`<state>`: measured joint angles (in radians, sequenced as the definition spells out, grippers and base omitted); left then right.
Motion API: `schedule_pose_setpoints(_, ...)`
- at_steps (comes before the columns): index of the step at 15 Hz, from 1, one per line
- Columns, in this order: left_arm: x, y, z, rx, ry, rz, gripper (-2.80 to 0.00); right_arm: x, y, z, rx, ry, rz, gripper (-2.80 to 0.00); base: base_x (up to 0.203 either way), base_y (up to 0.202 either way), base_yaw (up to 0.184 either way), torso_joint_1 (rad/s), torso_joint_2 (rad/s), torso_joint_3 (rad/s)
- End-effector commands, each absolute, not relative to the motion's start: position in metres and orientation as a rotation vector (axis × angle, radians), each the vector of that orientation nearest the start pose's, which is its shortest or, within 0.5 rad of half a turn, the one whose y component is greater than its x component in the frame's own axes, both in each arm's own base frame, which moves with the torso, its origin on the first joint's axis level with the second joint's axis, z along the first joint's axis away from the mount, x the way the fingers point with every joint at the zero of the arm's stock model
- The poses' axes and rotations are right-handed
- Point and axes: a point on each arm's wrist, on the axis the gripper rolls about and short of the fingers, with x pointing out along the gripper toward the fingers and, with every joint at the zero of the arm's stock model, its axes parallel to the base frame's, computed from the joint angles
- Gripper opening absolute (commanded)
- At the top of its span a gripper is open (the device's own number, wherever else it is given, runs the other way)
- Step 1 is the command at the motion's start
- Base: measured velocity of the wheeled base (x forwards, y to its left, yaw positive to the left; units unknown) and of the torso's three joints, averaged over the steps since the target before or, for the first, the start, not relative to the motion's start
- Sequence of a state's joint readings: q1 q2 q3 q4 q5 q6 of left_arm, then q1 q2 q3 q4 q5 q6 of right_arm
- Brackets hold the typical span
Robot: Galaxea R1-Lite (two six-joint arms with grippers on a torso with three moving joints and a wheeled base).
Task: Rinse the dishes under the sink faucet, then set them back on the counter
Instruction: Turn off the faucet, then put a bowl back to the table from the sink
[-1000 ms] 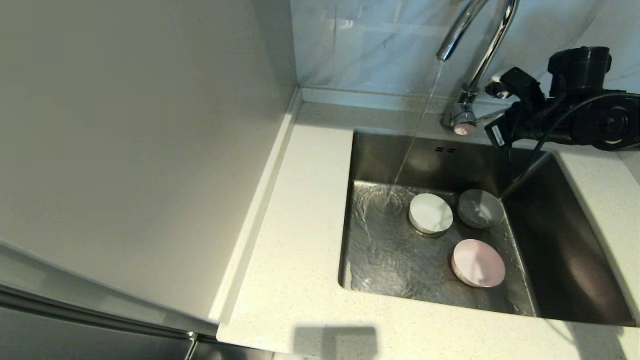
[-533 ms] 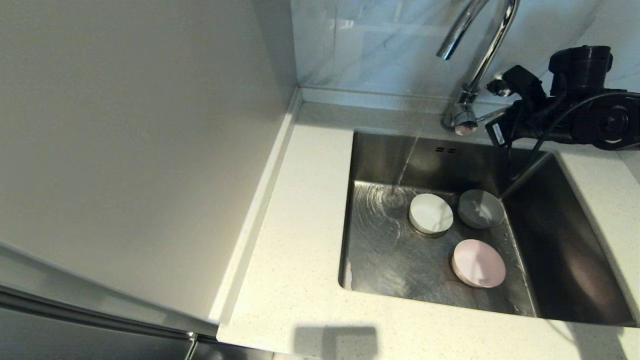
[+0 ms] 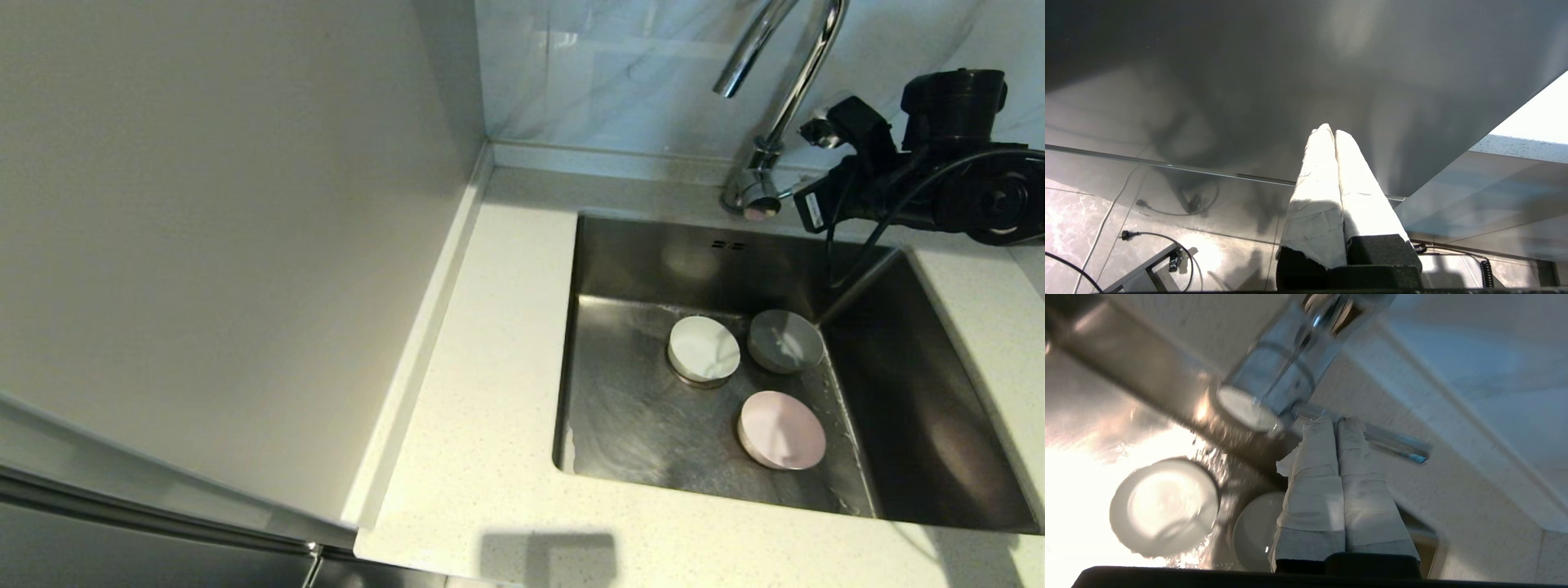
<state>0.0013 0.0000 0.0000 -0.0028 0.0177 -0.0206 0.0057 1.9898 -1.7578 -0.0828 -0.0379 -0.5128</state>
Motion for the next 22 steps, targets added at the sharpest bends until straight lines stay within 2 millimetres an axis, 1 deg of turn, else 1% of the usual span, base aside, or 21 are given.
schedule_pose_setpoints(1, -0.023, 0.0, 0.076, -0.02, -0.006, 0.02, -2.8, 0.408, 0.002, 0.293, -0.518, 0.152, 0.006, -2.8, 0.0, 0.0, 0.0, 0.0, 0.0, 0.0)
schedule_pose_setpoints(4, -0.023, 0.0, 0.076, -0.022, -0.008, 0.02, -2.8, 0.401, 0.001, 0.298, -0.506, 0.146, 0.001, -2.8, 0.0, 0.0, 0.0, 0.0, 0.0, 0.0)
schedule_pose_setpoints(7, -0.023, 0.0, 0.076, -0.022, -0.006, 0.02, -2.8, 0.383, -0.002, 0.311, -0.5, 0.124, -0.005, -2.8, 0.0, 0.0, 0.0, 0.0, 0.0, 0.0)
schedule_pose_setpoints(9, -0.023, 0.0, 0.076, -0.022, -0.006, 0.02, -2.8, 0.365, -0.012, 0.323, -0.525, 0.103, -0.01, -2.8, 0.0, 0.0, 0.0, 0.0, 0.0, 0.0)
schedule_pose_setpoints(10, -0.023, 0.0, 0.076, -0.021, -0.006, 0.02, -2.8, 0.357, -0.018, 0.325, -0.54, 0.109, -0.022, -2.8, 0.0, 0.0, 0.0, 0.0, 0.0, 0.0)
schedule_pose_setpoints(11, -0.023, 0.0, 0.076, -0.022, -0.006, 0.02, -2.8, 0.35, -0.025, 0.321, -0.545, 0.131, -0.034, -2.8, 0.0, 0.0, 0.0, 0.0, 0.0, 0.0)
schedule_pose_setpoints(12, -0.023, 0.0, 0.076, -0.022, -0.006, 0.02, -2.8, 0.346, -0.032, 0.316, -0.546, 0.161, -0.047, -2.8, 0.0, 0.0, 0.0, 0.0, 0.0, 0.0)
schedule_pose_setpoints(15, -0.023, 0.0, 0.076, -0.022, -0.006, 0.019, -2.8, 0.337, -0.048, 0.287, -0.538, 0.287, -0.068, -2.8, 0.0, 0.0, 0.0, 0.0, 0.0, 0.0)
schedule_pose_setpoints(17, -0.023, 0.0, 0.076, -0.022, -0.006, 0.02, -2.8, 0.33, -0.059, 0.26, -0.552, 0.39, -0.068, -2.8, 0.0, 0.0, 0.0, 0.0, 0.0, 0.0)
schedule_pose_setpoints(19, -0.023, 0.0, 0.076, -0.022, -0.006, 0.02, -2.8, 0.324, -0.064, 0.235, -0.567, 0.482, -0.053, -2.8, 0.0, 0.0, 0.0, 0.0, 0.0, 0.0)
schedule_pose_setpoints(21, -0.023, 0.0, 0.076, -0.022, -0.006, 0.02, -2.8, 0.329, -0.065, 0.221, -0.568, 0.523, -0.038, -2.8, 0.0, 0.0, 0.0, 0.0, 0.0, 0.0)
schedule_pose_setpoints(22, -0.023, 0.0, 0.076, -0.022, -0.006, 0.02, -2.8, 0.334, -0.062, 0.214, -0.568, 0.539, -0.021, -2.8, 0.0, 0.0, 0.0, 0.0, 0.0, 0.0)
